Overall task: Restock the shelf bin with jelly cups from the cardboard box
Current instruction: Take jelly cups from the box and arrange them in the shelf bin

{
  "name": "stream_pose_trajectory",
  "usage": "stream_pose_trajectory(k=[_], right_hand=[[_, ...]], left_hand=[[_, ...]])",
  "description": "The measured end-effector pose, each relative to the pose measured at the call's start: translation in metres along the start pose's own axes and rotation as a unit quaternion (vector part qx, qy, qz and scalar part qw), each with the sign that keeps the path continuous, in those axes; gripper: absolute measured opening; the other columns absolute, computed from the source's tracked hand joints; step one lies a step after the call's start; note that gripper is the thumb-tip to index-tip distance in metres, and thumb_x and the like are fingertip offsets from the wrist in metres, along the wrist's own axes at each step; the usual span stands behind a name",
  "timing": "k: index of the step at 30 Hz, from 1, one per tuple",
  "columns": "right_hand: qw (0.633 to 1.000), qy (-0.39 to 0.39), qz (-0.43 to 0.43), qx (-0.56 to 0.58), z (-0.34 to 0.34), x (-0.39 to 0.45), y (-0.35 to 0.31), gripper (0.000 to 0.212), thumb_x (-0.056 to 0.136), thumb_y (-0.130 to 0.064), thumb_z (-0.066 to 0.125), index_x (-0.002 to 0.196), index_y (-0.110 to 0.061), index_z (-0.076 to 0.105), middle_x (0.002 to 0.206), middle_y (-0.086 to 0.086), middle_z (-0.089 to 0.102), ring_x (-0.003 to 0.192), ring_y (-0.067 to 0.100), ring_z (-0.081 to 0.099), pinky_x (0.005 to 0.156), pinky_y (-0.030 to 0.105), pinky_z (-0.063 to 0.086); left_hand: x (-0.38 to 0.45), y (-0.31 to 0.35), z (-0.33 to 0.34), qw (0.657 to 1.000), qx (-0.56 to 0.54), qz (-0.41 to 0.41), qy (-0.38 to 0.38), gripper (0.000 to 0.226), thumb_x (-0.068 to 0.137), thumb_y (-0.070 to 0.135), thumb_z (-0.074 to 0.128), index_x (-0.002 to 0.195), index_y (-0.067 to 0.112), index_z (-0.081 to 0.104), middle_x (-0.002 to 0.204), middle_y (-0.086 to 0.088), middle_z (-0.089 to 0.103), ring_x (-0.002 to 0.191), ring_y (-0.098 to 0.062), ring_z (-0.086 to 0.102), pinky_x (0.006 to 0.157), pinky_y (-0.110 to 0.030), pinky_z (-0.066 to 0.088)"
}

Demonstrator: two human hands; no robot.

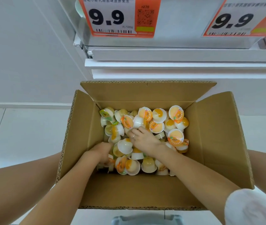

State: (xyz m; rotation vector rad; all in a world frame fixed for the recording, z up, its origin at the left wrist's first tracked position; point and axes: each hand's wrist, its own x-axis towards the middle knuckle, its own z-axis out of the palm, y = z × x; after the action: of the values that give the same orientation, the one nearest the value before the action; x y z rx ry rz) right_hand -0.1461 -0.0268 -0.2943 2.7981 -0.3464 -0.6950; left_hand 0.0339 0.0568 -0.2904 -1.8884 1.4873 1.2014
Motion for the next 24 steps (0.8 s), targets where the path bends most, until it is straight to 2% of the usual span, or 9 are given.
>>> stream_pose_trajectory(k=[4, 7, 9, 11, 12, 15, 18, 20, 24], right_hand=[[0.997, 0.071, -0.038, 0.014, 0.0, -0.017, 0.015, 0.033, 0.064, -0.029, 0.075, 0.095, -0.02, 0.07, 0.094, -0.006, 0.067, 0.092, 0.015, 0.059, 0.075, 0.025, 0.045], [0.992, 0.088, -0.085, 0.034, 0.002, -0.034, 0.024, 0.044, 0.065, -0.021, 0.074, 0.104, -0.015, 0.054, 0.088, -0.003, 0.067, 0.09, 0.017, 0.057, 0.076, 0.027, 0.044], [0.99, 0.074, -0.1, 0.066, 0.007, -0.048, 0.025, 0.049, 0.059, -0.019, 0.077, 0.101, -0.017, 0.053, 0.084, -0.004, 0.066, 0.086, 0.016, 0.054, 0.073, 0.027, 0.042], [0.986, 0.045, -0.088, 0.131, 0.008, -0.061, 0.024, 0.059, 0.056, -0.017, 0.078, 0.107, -0.017, 0.049, 0.091, -0.002, 0.066, 0.089, 0.017, 0.055, 0.073, 0.028, 0.044], [0.98, 0.035, -0.081, 0.181, 0.008, -0.068, 0.022, 0.061, 0.061, -0.014, 0.076, 0.115, -0.016, 0.048, 0.101, 0.001, 0.065, 0.095, 0.019, 0.056, 0.076, 0.03, 0.046], [0.955, -0.015, -0.033, 0.294, 0.009, -0.089, 0.021, 0.064, 0.082, -0.006, 0.056, 0.141, -0.016, 0.035, 0.131, 0.006, 0.042, 0.113, 0.025, 0.048, 0.084, 0.035, 0.044], [0.929, -0.041, 0.029, 0.367, 0.016, -0.107, 0.026, 0.06, 0.084, -0.015, 0.056, 0.141, -0.019, 0.035, 0.128, 0.003, 0.034, 0.108, 0.021, 0.049, 0.076, 0.036, 0.05], [0.912, -0.046, 0.062, 0.403, 0.023, -0.115, 0.029, 0.057, 0.084, -0.022, 0.059, 0.137, -0.021, 0.038, 0.127, 0.0, 0.035, 0.093, 0.016, 0.05, 0.067, 0.032, 0.047], [0.877, -0.031, 0.124, 0.464, 0.029, -0.121, 0.028, 0.056, 0.084, -0.028, 0.061, 0.136, -0.027, 0.039, 0.127, -0.004, 0.033, 0.097, 0.012, 0.047, 0.076, 0.03, 0.047]], left_hand=[[0.0, -0.01, 0.006, 0.989, -0.142, 0.008, 0.042, 0.041, 0.075, 0.016, 0.078, 0.109, 0.013, 0.057, 0.107, 0.0, 0.054, 0.096, -0.016, 0.052, 0.077, -0.025, 0.043], [-0.001, -0.008, 0.008, 0.948, -0.293, 0.012, 0.126, 0.037, 0.08, 0.013, 0.074, 0.113, 0.008, 0.058, 0.105, -0.003, 0.056, 0.098, -0.018, 0.054, 0.081, -0.027, 0.045], [0.0, -0.001, -0.001, 0.86, -0.477, -0.004, 0.183, 0.035, 0.087, 0.013, 0.067, 0.118, 0.003, 0.056, 0.108, -0.008, 0.058, 0.1, -0.023, 0.058, 0.079, -0.03, 0.052], [0.002, 0.003, -0.012, 0.748, -0.643, -0.01, 0.167, 0.03, 0.092, 0.008, 0.059, 0.121, 0.002, 0.053, 0.111, -0.012, 0.058, 0.103, -0.025, 0.059, 0.082, -0.03, 0.053], [0.003, 0.003, -0.016, 0.732, -0.666, 0.002, 0.145, 0.027, 0.09, 0.004, 0.059, 0.117, 0.004, 0.055, 0.108, -0.012, 0.059, 0.102, -0.024, 0.058, 0.085, -0.029, 0.049], [-0.002, 0.001, -0.013, 0.834, -0.544, 0.042, 0.079, 0.02, 0.072, 0.004, 0.057, 0.09, 0.013, 0.06, 0.09, -0.006, 0.059, 0.092, -0.022, 0.053, 0.088, -0.033, 0.041], [0.01, -0.009, 0.01, 0.961, -0.258, -0.024, 0.092, 0.027, 0.085, 0.015, 0.057, 0.11, 0.006, 0.055, 0.109, -0.005, 0.057, 0.107, -0.027, 0.054, 0.091, -0.032, 0.042], [0.02, -0.013, 0.023, 0.982, -0.155, -0.066, 0.084, 0.033, 0.091, 0.019, 0.054, 0.119, 0.002, 0.05, 0.117, -0.008, 0.057, 0.107, -0.027, 0.055, 0.086, -0.031, 0.045], [0.03, -0.006, 0.021, 0.975, -0.209, -0.064, 0.038, 0.061, 0.087, 0.028, 0.065, 0.138, 0.009, 0.037, 0.134, -0.008, 0.05, 0.118, -0.026, 0.052, 0.092, -0.031, 0.044]])
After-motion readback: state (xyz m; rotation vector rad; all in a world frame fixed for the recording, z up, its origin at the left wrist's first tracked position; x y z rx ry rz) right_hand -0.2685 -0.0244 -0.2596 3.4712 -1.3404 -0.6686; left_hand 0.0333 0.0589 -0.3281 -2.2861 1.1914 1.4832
